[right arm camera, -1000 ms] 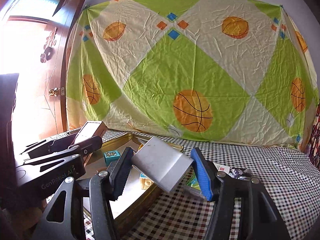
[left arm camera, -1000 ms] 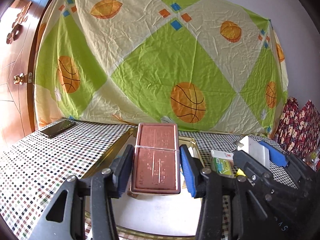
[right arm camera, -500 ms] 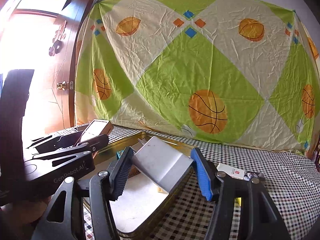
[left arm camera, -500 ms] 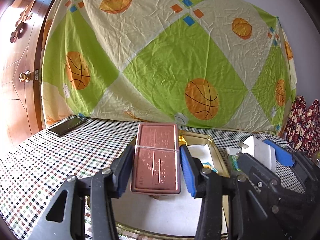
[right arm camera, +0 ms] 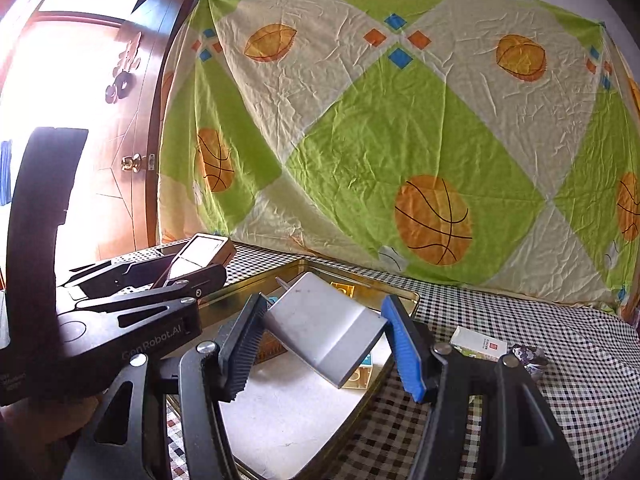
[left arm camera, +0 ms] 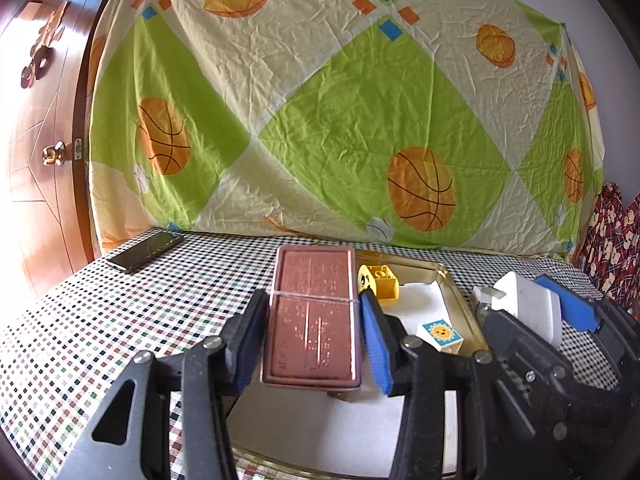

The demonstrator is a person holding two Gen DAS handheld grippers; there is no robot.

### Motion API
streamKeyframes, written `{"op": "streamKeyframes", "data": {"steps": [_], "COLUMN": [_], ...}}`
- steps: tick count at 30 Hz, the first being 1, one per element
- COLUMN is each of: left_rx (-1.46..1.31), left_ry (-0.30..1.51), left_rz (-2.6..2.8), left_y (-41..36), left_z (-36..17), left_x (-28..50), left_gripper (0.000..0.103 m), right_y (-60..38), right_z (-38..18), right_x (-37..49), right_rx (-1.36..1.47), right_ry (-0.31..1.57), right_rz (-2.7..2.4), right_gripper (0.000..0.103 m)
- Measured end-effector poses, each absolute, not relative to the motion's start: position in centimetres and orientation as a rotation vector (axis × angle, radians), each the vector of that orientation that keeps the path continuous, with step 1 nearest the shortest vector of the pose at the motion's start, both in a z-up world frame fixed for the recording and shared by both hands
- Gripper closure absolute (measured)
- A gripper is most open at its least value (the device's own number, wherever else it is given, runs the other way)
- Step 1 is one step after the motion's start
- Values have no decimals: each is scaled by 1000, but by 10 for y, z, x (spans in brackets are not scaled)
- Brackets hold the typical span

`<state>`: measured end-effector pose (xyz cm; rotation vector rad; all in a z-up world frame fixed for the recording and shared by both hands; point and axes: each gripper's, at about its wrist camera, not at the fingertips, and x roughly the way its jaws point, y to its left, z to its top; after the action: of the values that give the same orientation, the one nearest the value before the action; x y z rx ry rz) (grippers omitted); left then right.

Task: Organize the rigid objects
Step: 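Carry the copper box over the tin while the right tool carries the white block there, then lower and release the copper box into the tin while the right tool releases the white block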

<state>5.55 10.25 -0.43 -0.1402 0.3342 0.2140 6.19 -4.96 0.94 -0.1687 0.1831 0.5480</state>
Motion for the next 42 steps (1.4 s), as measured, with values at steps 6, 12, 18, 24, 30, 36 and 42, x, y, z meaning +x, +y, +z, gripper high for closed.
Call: {"op": "streamKeyframes", "data": {"steps": [6, 12, 18, 24, 30, 36, 42], "left_rx": [-130, -112, -92, -89, -59, -23, -37], "left_ry": [351, 382, 430, 516, 606, 670, 648], "left_rz": [222, 217, 204, 162, 121, 113, 145], "left_y": [110, 114, 116, 120, 119, 117, 119], "left_z": [-5, -6, -7, -8, -9, -13, -10], "left_x": [61, 70, 83, 102, 122, 135, 132], "left_gripper": [58, 58, 58, 58, 58, 57, 37], "right_y": [-42, -38, -36, -31, -28, -20, -23], "right_z": [9, 12, 17, 16, 6, -3, -1], "right_x": [69, 78, 93, 120, 160, 177, 178], "right_rx": [-175, -177, -163, -161, -142, -147, -126], "right_ry": [200, 218, 252, 340, 496, 568, 561], "right_rz": [552, 552, 548, 540, 531, 562, 601], "right_gripper": [41, 41, 41, 41, 41, 41, 31]}}
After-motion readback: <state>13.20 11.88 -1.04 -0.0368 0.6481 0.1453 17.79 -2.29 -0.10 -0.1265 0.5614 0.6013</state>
